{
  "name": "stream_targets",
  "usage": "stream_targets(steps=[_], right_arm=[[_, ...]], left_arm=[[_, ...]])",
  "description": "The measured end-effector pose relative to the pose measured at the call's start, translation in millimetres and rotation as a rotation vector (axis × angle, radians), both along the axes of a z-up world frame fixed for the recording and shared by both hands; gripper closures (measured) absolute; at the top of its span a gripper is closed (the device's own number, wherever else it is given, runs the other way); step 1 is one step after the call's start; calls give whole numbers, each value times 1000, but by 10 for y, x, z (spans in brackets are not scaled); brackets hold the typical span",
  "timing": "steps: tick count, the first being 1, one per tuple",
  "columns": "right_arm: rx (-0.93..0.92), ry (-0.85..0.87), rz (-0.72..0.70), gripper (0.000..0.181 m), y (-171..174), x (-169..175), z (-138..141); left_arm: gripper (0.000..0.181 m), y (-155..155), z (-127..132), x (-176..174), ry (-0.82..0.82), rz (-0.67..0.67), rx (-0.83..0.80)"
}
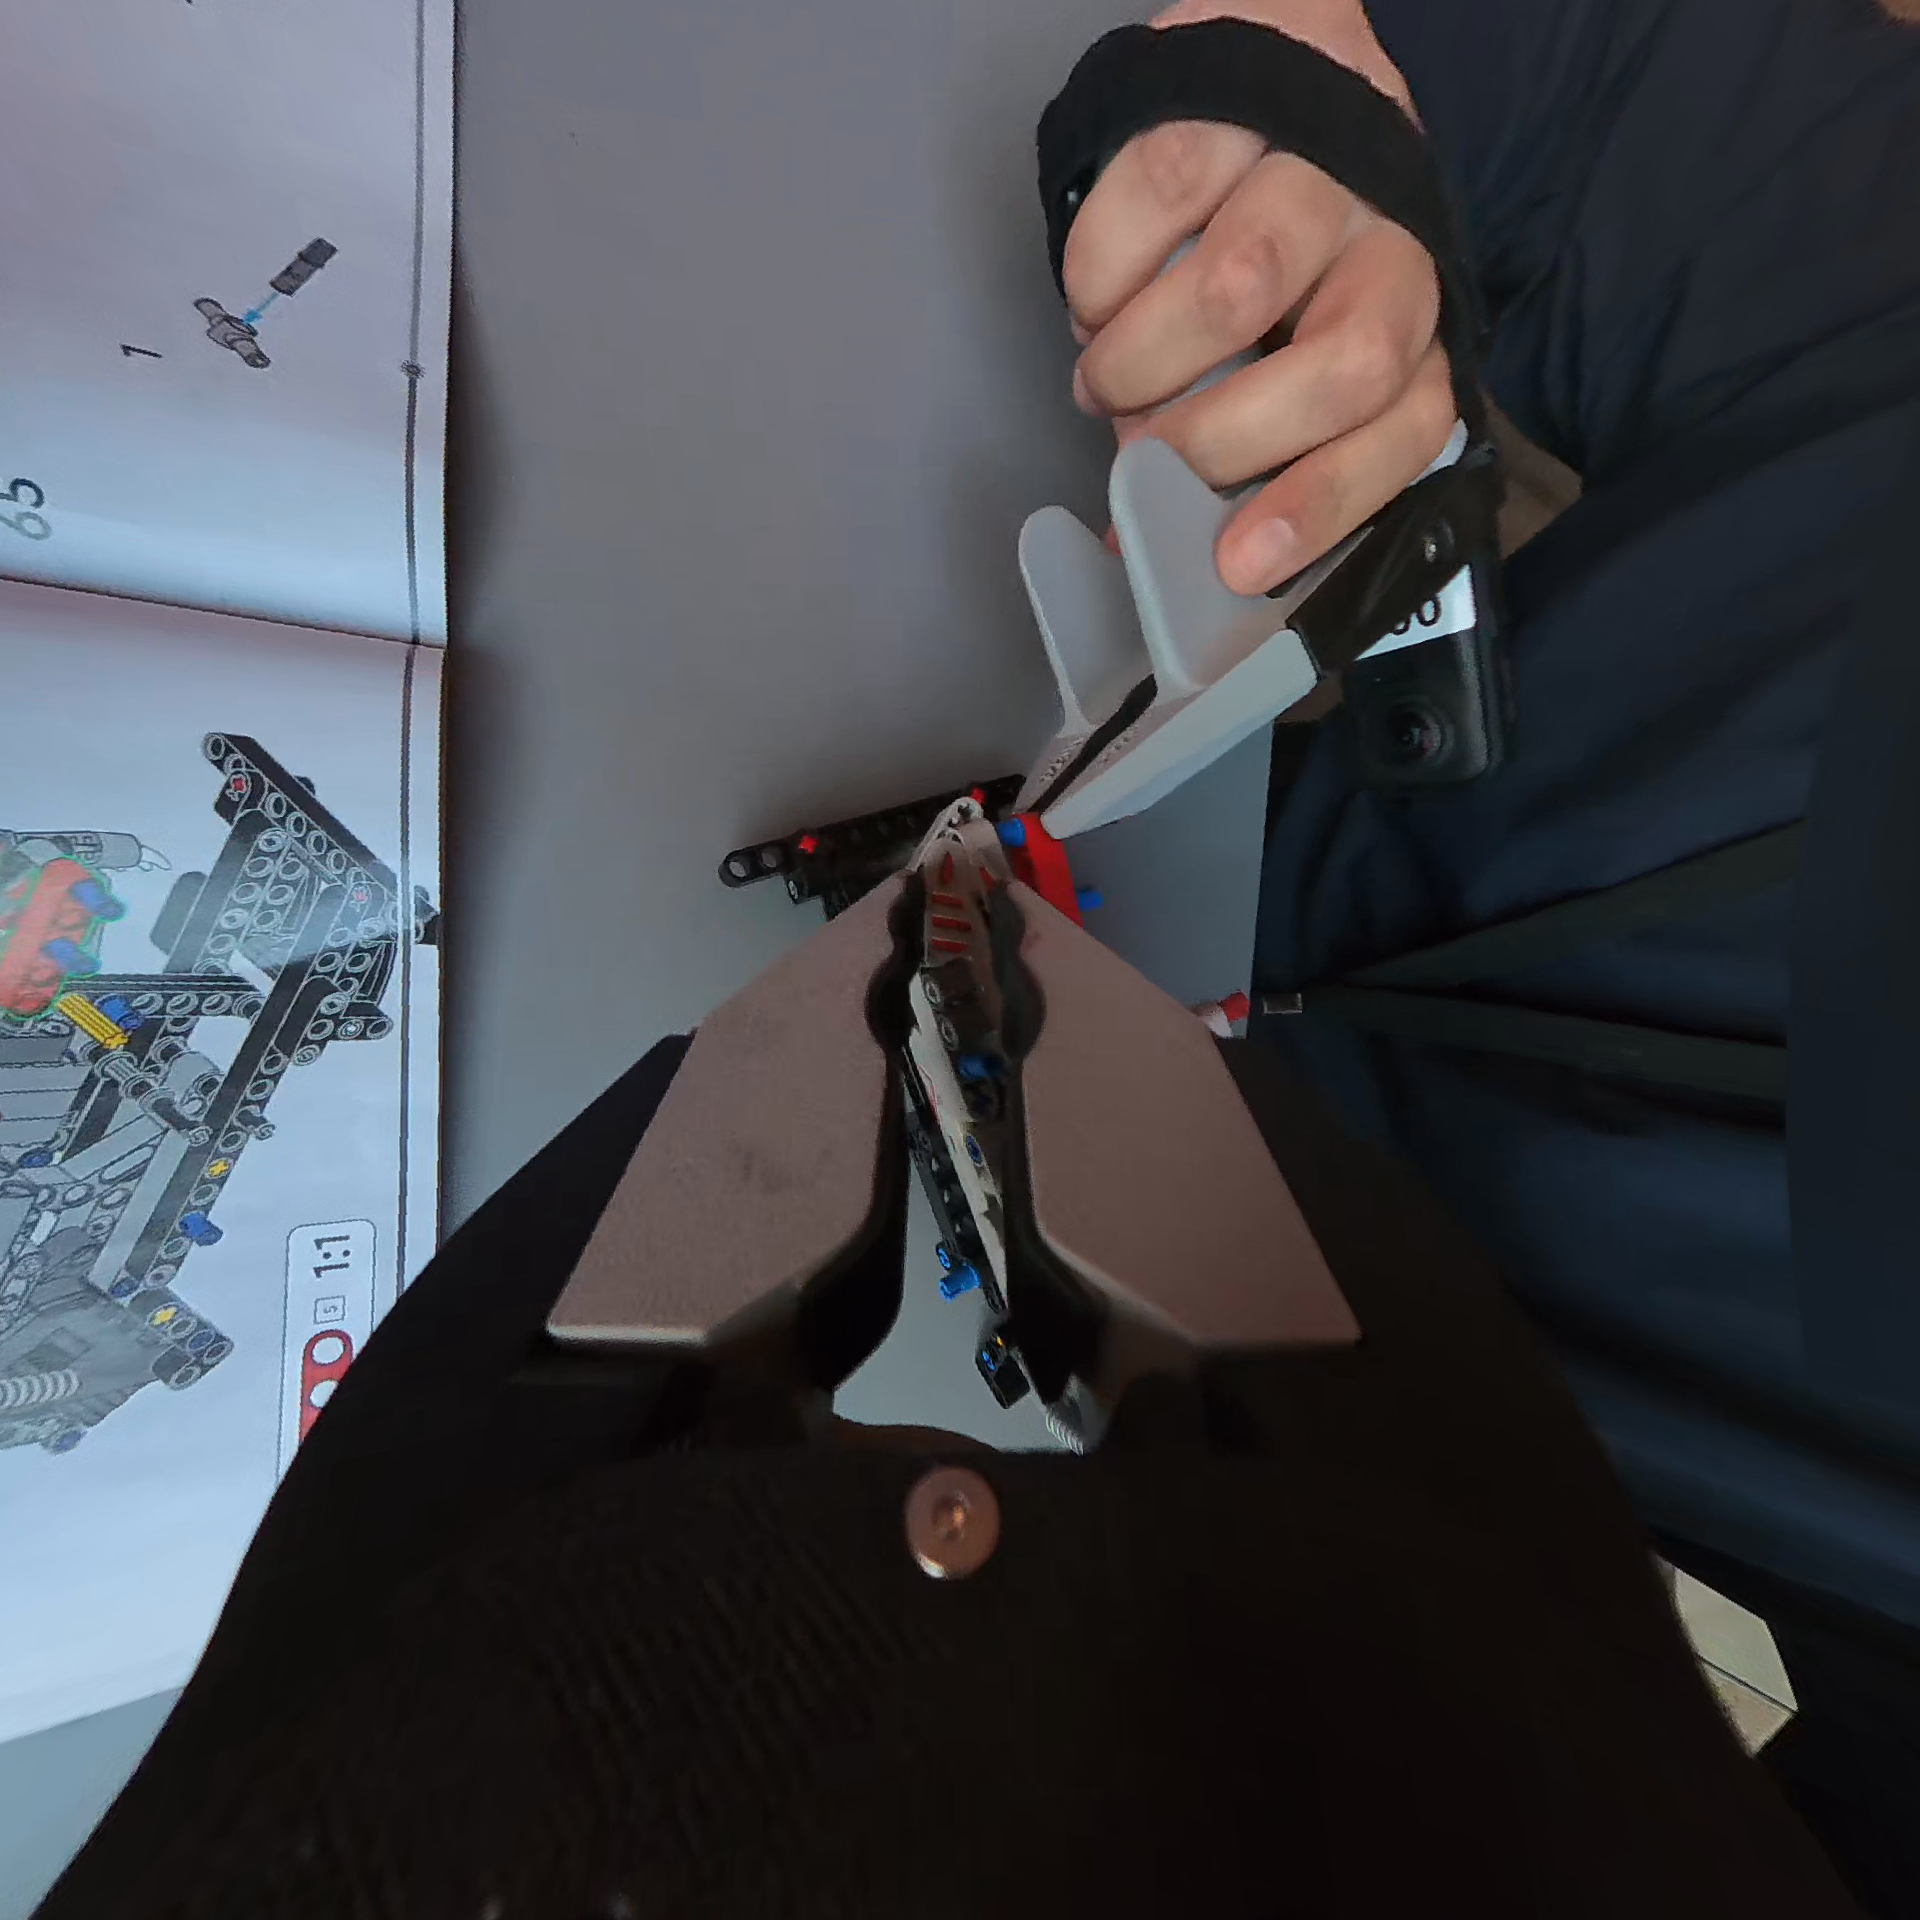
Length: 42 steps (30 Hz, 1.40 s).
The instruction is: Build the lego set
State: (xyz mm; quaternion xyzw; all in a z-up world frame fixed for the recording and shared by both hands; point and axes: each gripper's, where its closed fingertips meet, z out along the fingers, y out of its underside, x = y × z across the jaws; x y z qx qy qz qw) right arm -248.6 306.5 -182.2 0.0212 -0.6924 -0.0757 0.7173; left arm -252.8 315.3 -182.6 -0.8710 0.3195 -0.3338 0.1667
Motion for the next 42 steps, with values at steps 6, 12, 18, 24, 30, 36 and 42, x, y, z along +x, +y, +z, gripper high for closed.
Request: stream_targets(steps=[6, 12, 18, 24, 30, 36, 42], right_arm=[[24, 0, -17, 177, 4, -15, -5], [49, 15, -12, 178, 15, -24, -9], [53, 16, -16, 177, 30, -34, -6], [55, 20, -32, 178, 35, -43, -3], [-8, 19, 10, 173, -1, 8, 26], [-36, -17, 31, 176, -71, 4, -16], [-44, -14, 19, 179, -87, -46, 7]], left_arm=[[175, 1, -5, -18, -18, 16, -16], [177, -23, -13, -37, -5, 23, -23], [177, -47, -14, -4, -15, 19, -21], [176, -42, -13, -14, -22, 46, -37], [176, -28, -6, -3, -34, 42, -19], [177, 22, -4, -45, -29, 68, -1], [181, 81, 7, -82, -17, 116, 22]])
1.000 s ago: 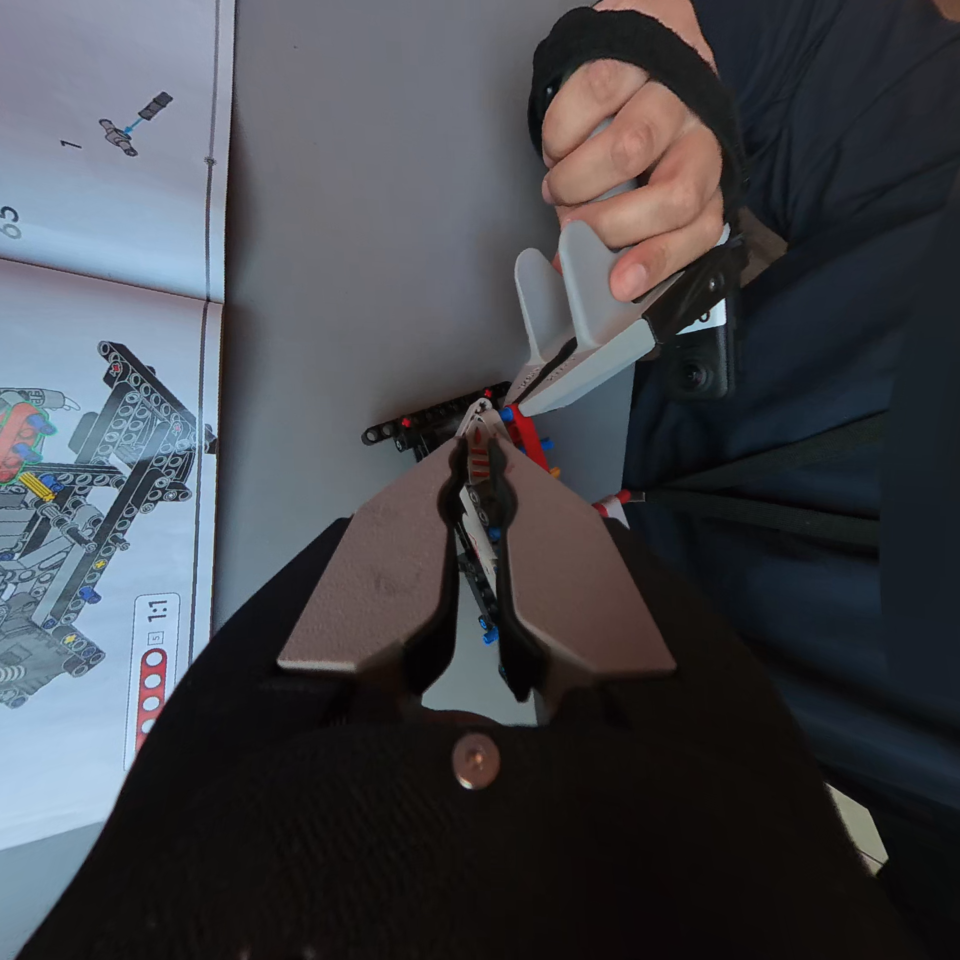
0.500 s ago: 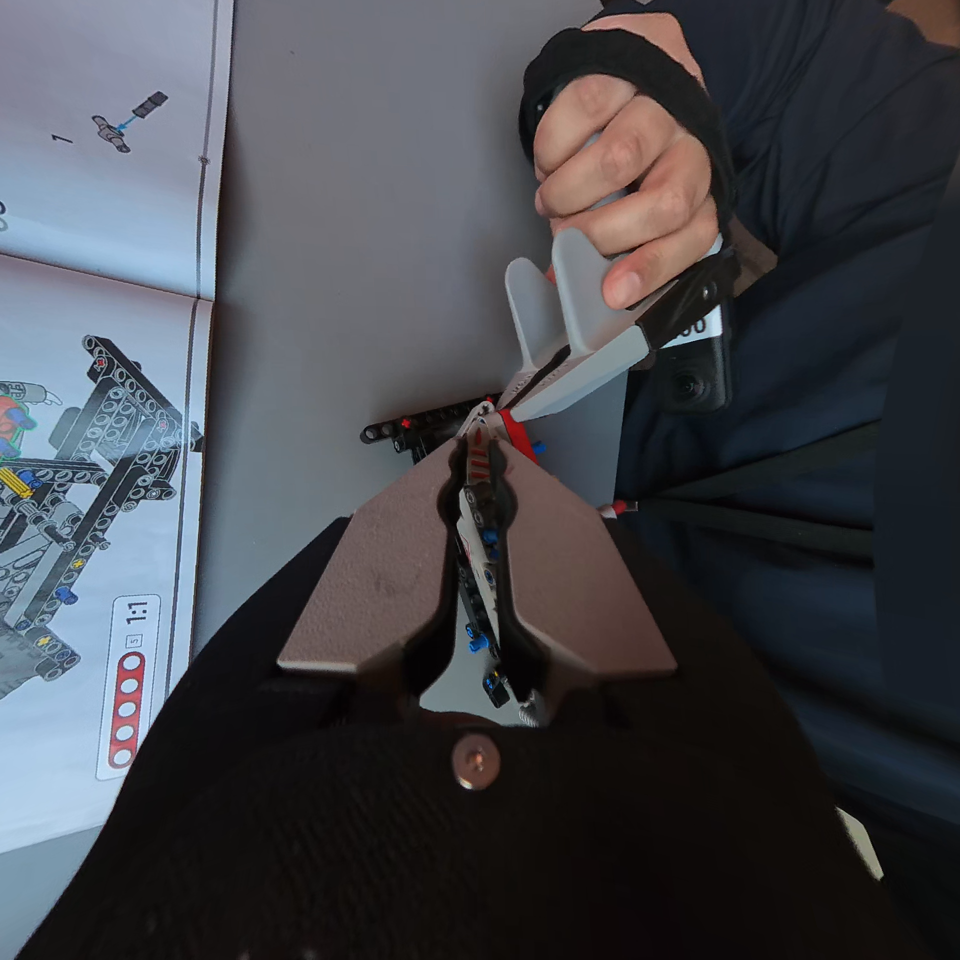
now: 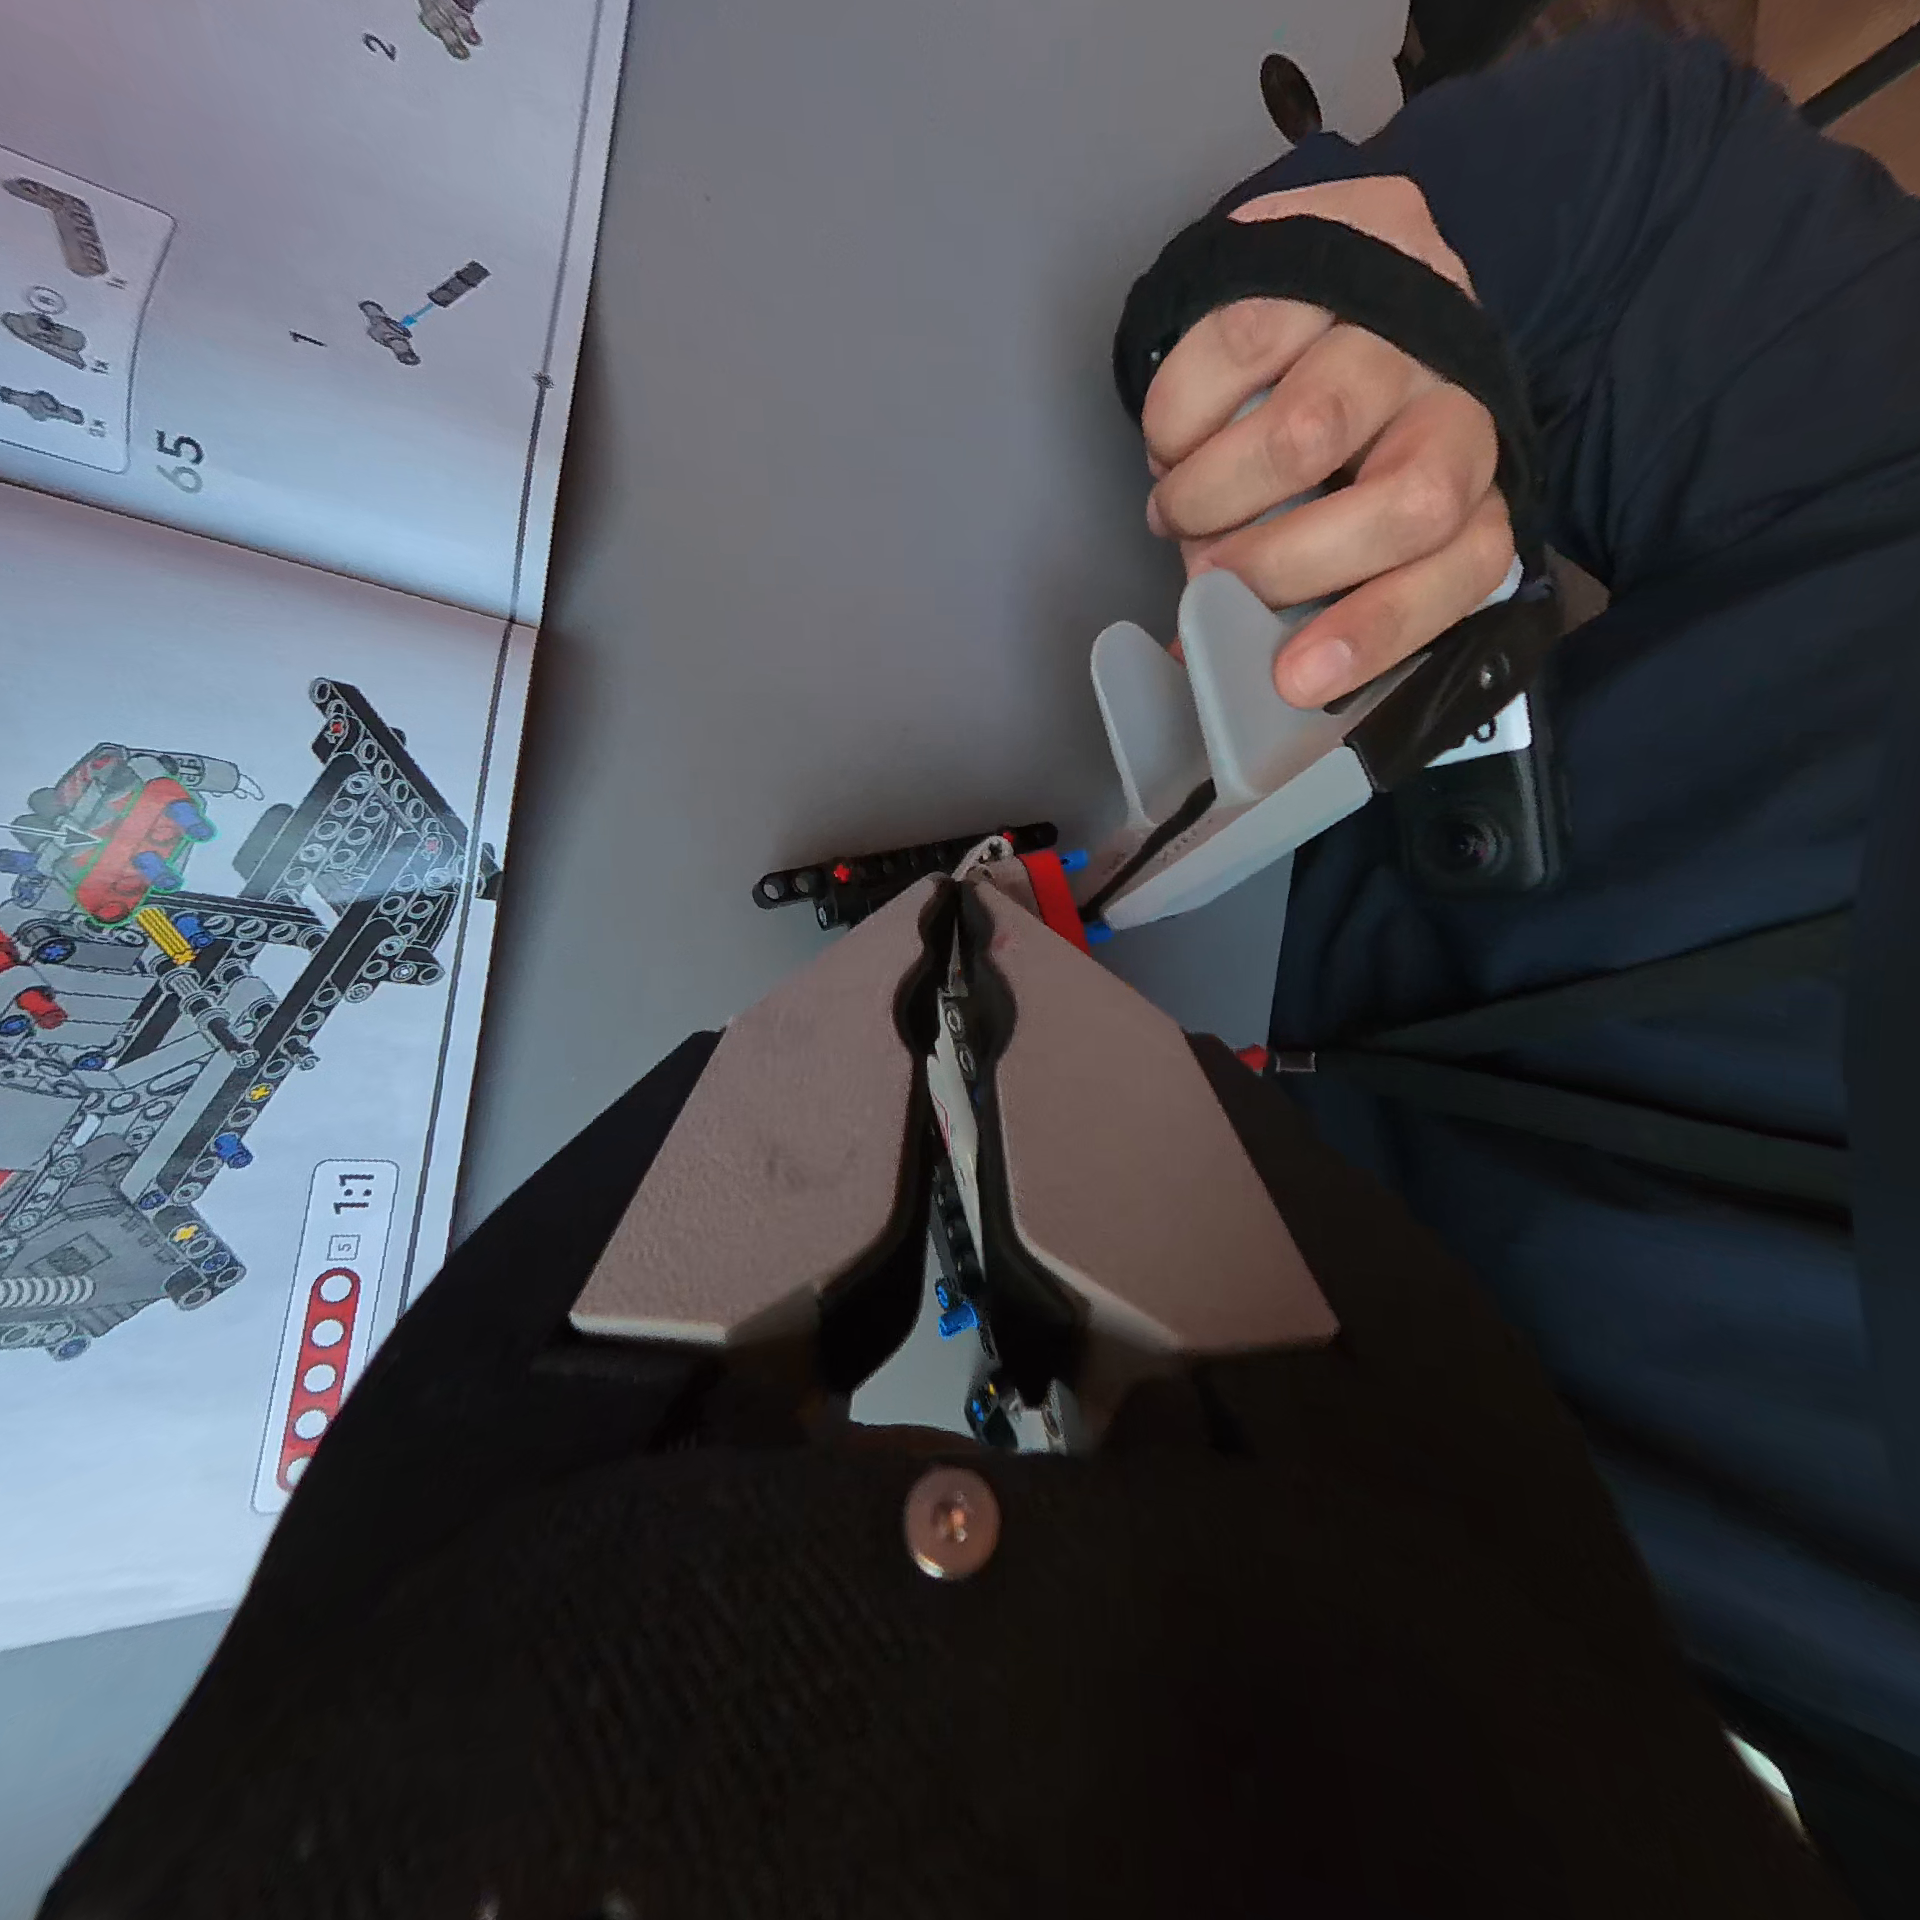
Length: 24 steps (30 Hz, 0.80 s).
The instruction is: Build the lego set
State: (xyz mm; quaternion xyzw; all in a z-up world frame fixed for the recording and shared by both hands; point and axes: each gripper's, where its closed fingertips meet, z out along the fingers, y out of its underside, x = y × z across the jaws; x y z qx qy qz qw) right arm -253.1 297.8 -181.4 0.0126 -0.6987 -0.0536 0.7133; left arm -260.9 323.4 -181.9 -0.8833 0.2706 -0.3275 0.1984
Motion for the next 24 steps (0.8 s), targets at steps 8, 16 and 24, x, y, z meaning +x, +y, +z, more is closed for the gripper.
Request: stream_targets(steps=[8, 16, 24], right_arm=[[-46, -32, 26, 173, -27, 57, -6], [-9, -18, -4, 174, -39, -29, 8], [71, 8, -47, 178, -18, -68, 32]], left_arm=[[172, -40, 86, -37, 21, -18, 5], [172, -190, 12, -19, 3, -96, -85], [174, -149, -7, -42, 5, -66, -66]])
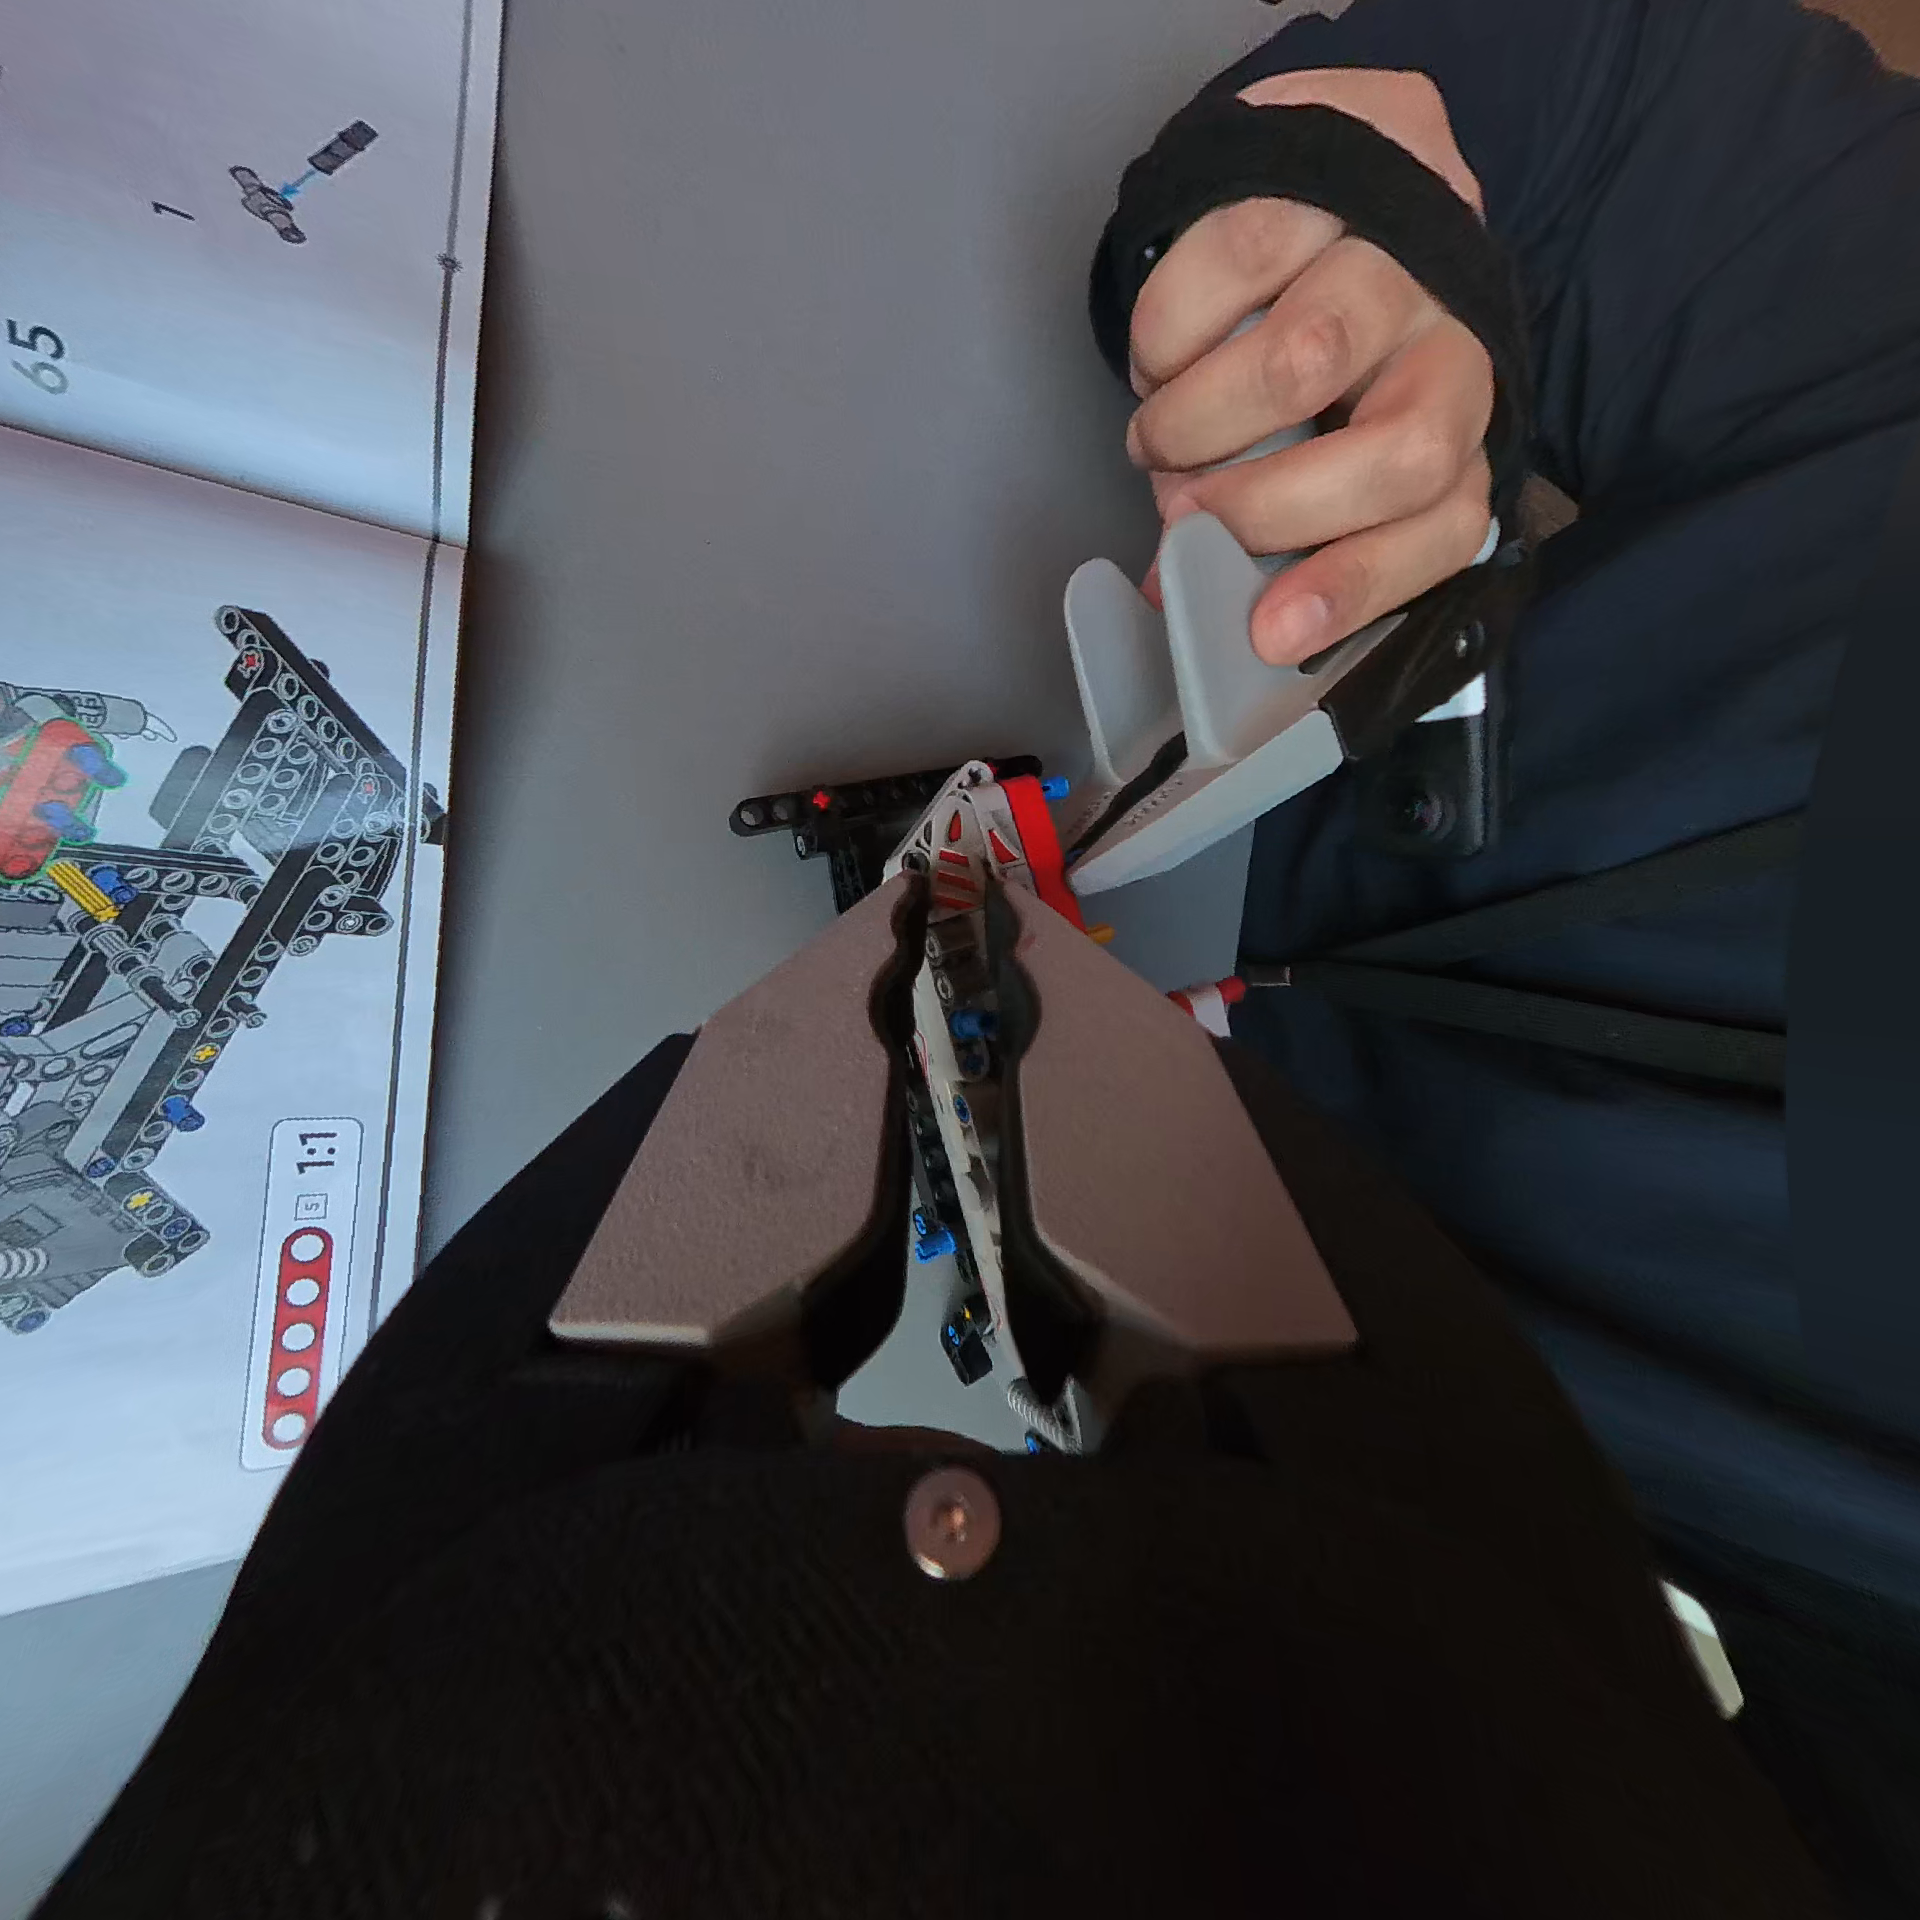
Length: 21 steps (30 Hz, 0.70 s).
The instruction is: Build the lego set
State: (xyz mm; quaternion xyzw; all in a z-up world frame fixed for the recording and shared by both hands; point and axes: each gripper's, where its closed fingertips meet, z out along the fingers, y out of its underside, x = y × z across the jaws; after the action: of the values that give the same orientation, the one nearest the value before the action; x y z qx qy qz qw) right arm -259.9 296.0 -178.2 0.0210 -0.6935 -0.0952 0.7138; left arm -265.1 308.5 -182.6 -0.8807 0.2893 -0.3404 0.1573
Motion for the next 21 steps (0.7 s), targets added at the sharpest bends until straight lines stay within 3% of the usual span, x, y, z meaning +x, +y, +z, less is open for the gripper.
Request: stream_targets(steps=[15, 21], right_arm=[[-43, -34, -21, 178, -30, -47, -7], [-82, -8, 34, 179, -77, -7, -9]], left_arm=[[178, 32, 12, -9, 58, 89, 59], [180, 69, 37, -8, 53, 97, 87]])
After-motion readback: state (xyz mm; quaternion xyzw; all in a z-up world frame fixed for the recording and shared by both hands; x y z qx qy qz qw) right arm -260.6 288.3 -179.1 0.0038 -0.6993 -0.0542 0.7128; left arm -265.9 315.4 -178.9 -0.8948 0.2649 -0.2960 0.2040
